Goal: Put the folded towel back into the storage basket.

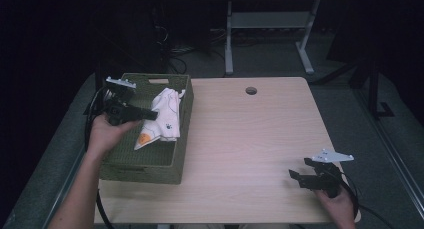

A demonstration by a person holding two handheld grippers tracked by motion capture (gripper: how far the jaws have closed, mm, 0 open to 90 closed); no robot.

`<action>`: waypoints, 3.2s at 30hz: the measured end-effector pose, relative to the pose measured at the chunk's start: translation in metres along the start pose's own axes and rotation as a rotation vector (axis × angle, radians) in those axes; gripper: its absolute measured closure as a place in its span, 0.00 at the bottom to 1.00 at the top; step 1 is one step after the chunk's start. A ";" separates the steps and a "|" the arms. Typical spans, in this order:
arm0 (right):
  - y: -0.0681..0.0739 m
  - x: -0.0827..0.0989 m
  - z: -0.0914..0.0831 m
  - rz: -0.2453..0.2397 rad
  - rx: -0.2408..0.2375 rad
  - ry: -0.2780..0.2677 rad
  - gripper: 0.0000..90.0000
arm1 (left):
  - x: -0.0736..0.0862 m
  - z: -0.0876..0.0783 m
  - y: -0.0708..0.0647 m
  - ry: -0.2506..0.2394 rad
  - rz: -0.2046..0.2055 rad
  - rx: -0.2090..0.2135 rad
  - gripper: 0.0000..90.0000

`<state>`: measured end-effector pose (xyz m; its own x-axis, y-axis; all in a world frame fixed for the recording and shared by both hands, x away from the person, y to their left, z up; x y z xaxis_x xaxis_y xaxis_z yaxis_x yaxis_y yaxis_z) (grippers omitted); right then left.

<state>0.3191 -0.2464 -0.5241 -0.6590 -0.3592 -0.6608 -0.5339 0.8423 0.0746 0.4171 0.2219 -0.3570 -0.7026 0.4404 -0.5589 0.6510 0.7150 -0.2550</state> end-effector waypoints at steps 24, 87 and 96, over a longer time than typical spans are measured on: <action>-0.006 0.005 0.002 0.024 0.017 0.013 0.26 | 0.032 0.019 0.040 0.123 0.014 -0.019 0.89; -0.008 0.002 0.000 0.036 0.001 -0.005 0.25 | 0.024 0.035 0.017 0.092 0.052 -0.068 0.52; -0.008 0.002 -0.001 0.034 -0.003 -0.011 0.25 | 0.016 0.040 -0.003 0.076 0.080 -0.046 0.50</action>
<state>0.3218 -0.2540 -0.5253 -0.6714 -0.3258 -0.6657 -0.5125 0.8529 0.0995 0.4155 0.2047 -0.3964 -0.6701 0.5356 -0.5139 0.6929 0.6997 -0.1742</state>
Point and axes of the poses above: each handheld gripper's, and its own axes: z roughly forward along the jaws, x roughly out of its underside, y roughly to its left, the point moved 9 cm from there along z, roughly forward along the jaws, and after that the axes turned 7 degrees about y, right-handed, at the moved point
